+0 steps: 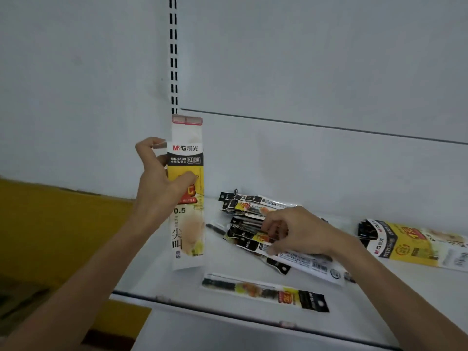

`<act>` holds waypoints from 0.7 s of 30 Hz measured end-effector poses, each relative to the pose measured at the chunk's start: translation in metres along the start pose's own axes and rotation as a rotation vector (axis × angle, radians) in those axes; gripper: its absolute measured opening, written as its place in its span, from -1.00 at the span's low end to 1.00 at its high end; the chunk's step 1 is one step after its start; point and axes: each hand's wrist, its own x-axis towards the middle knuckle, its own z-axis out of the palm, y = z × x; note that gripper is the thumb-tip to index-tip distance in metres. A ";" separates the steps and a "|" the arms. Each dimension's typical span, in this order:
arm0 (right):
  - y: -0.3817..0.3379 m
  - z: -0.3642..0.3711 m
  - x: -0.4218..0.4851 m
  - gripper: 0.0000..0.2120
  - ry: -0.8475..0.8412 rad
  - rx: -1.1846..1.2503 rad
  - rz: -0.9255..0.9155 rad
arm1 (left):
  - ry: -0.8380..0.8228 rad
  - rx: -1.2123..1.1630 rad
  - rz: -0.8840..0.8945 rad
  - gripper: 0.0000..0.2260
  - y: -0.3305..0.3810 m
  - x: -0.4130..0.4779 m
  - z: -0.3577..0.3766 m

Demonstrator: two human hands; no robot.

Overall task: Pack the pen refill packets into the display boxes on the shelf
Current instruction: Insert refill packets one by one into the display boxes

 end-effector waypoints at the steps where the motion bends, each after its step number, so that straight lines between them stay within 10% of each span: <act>1: 0.000 -0.002 0.000 -0.67 0.007 0.047 0.025 | -0.034 -0.007 0.003 -0.50 -0.003 0.000 0.000; 11: -0.005 -0.010 -0.011 -0.90 0.328 0.266 0.108 | -0.208 -0.050 0.082 -0.47 -0.008 0.005 0.001; 21: -0.062 -0.065 0.002 -0.79 0.494 1.347 -0.225 | -0.289 0.065 0.197 -0.46 0.002 0.000 0.006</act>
